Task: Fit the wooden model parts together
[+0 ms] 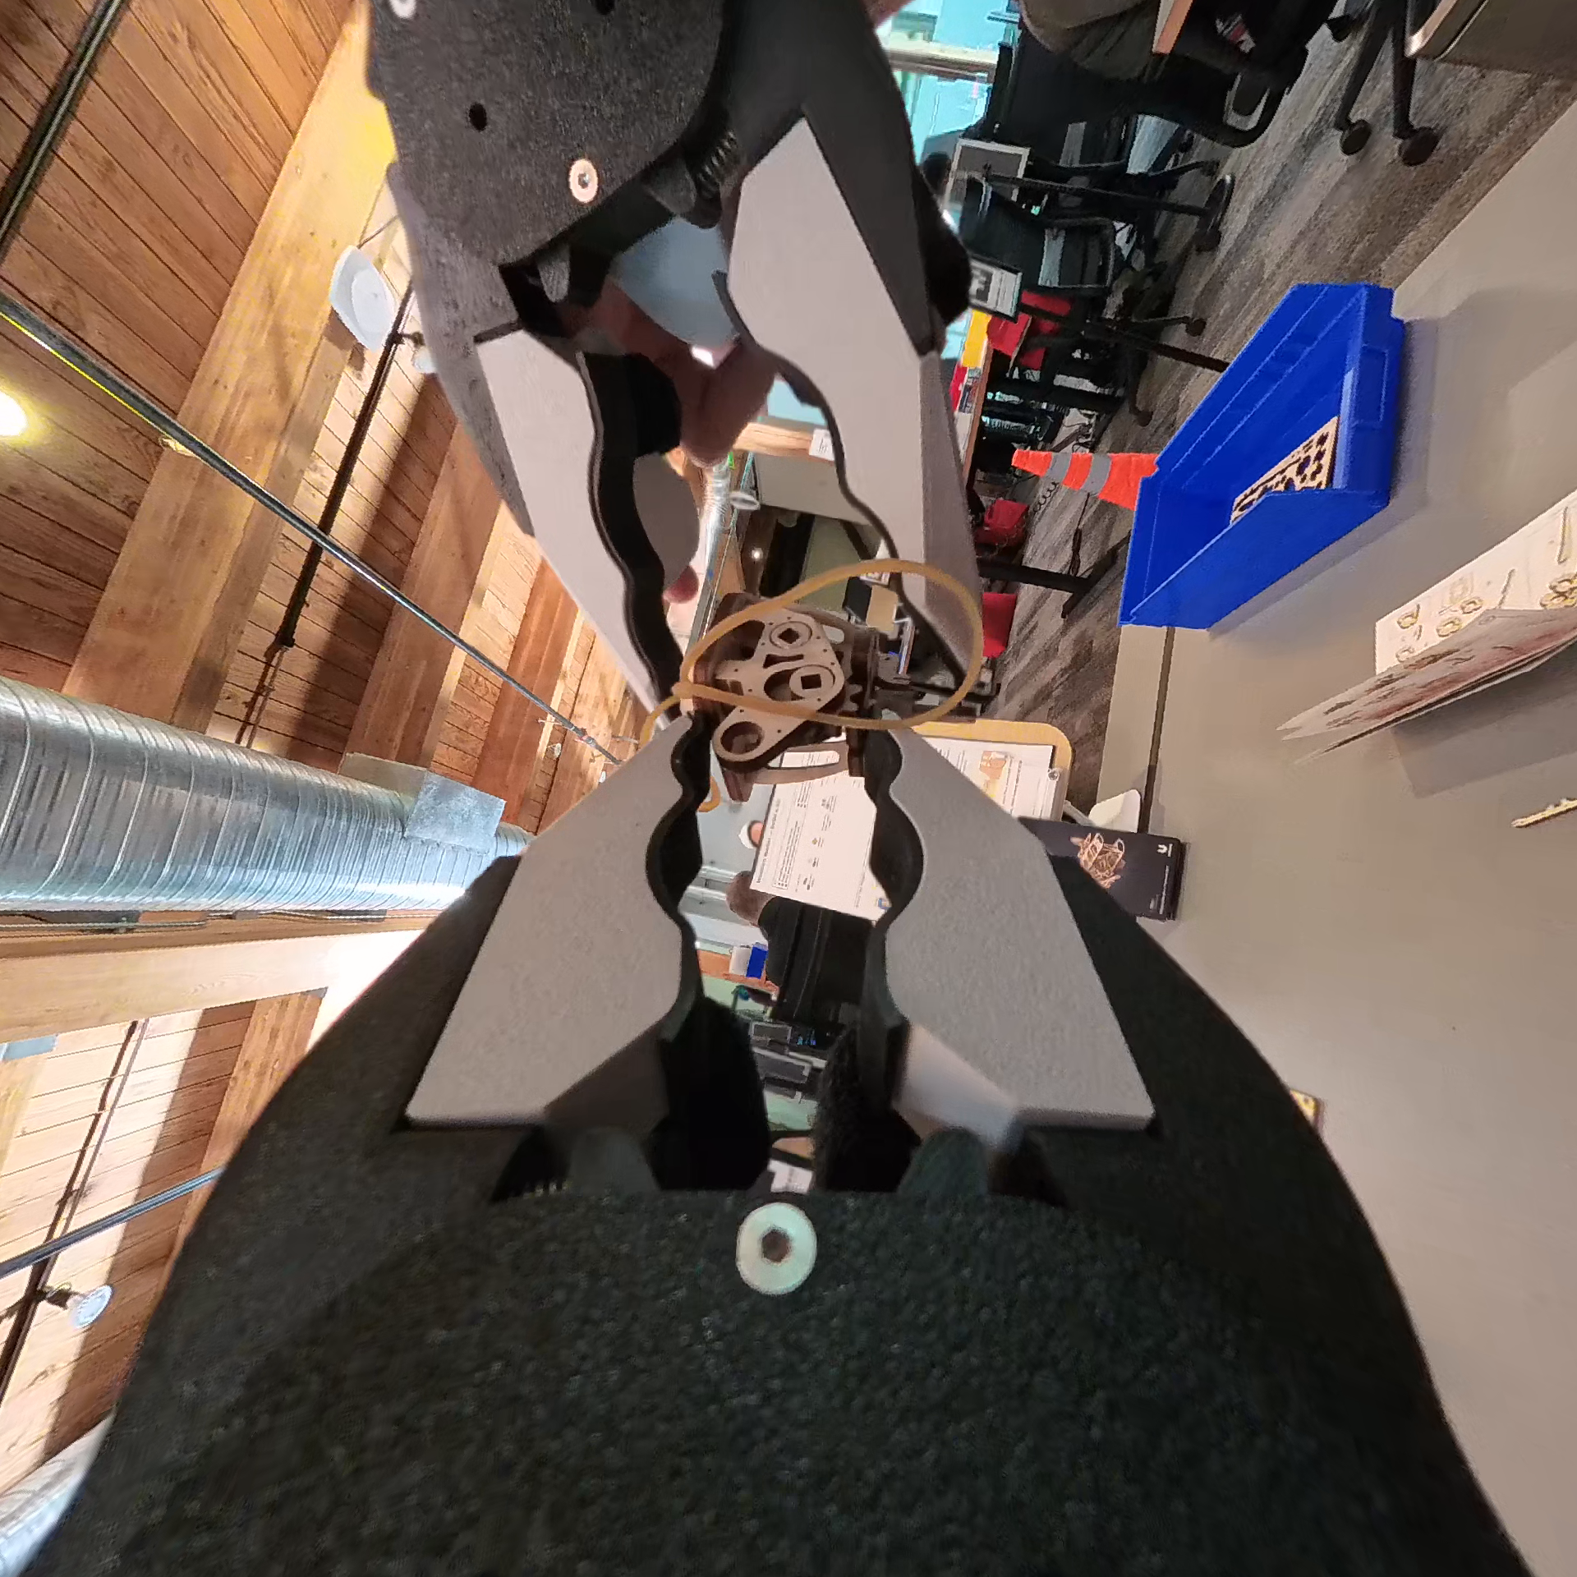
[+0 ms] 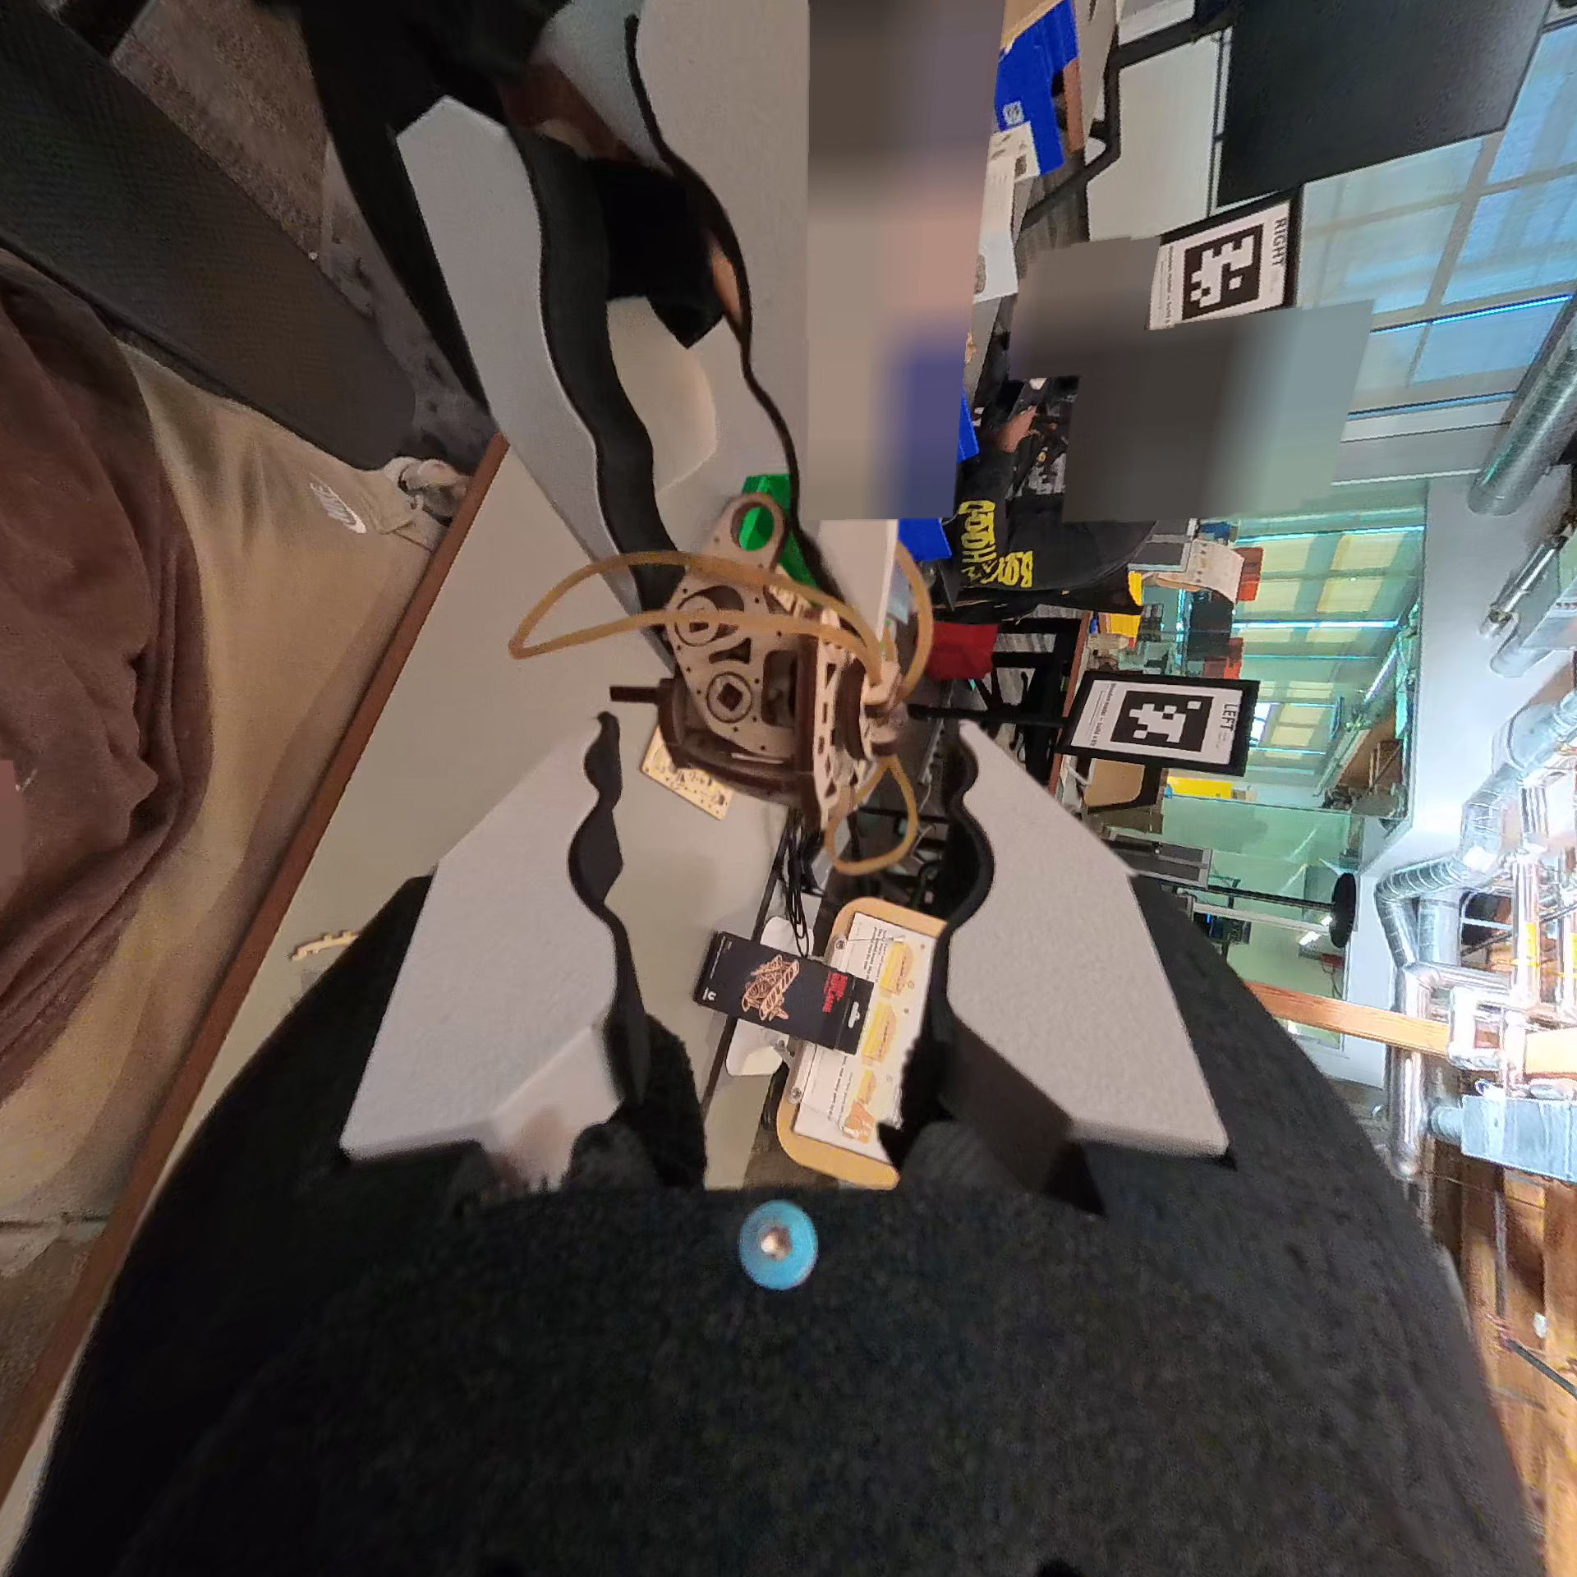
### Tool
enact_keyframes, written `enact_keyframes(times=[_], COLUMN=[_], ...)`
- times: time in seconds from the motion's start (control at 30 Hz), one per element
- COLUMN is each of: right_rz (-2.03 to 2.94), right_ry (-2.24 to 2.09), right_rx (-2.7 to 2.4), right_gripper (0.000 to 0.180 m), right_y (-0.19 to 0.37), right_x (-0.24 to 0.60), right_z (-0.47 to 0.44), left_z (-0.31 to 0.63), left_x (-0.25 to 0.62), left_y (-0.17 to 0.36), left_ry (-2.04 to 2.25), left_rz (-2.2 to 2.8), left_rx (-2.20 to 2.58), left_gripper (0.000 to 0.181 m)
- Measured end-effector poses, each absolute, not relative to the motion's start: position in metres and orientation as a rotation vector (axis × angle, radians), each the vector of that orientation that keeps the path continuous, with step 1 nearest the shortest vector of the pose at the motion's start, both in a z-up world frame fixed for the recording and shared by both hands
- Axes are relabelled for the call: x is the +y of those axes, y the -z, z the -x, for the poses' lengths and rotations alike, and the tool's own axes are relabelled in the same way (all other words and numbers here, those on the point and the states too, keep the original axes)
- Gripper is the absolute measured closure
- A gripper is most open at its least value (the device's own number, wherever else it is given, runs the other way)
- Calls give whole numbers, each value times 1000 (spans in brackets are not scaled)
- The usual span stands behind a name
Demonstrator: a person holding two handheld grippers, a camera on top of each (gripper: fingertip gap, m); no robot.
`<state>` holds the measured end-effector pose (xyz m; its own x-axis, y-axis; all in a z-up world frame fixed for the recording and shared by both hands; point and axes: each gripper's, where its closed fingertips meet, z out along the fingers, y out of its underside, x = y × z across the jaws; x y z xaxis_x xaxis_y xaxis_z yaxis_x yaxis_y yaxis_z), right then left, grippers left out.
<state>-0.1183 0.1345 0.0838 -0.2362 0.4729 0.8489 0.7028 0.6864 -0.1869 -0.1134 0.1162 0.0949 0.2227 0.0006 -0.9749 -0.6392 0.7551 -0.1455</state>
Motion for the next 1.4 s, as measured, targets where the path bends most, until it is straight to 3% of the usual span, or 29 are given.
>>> enact_keyframes(times=[0.03, 0.3, 1.4], right_rz=[912, 769, 595], right_ry=[272, 14, 246], right_rx=[-1878, -1786, -1714], right_gripper=[104, 96, 108], right_y=[-85, -92, -92], right_x=[134, 111, 113], right_z=[117, 122, 129], left_z=[114, 117, 116], left_x=[115, 105, 99], left_y=[-96, -102, -107], left_ry=[-469, -333, -369], left_rz=[600, 621, 560], left_rx=[1282, 1277, 1257], left_gripper=[147, 147, 147])
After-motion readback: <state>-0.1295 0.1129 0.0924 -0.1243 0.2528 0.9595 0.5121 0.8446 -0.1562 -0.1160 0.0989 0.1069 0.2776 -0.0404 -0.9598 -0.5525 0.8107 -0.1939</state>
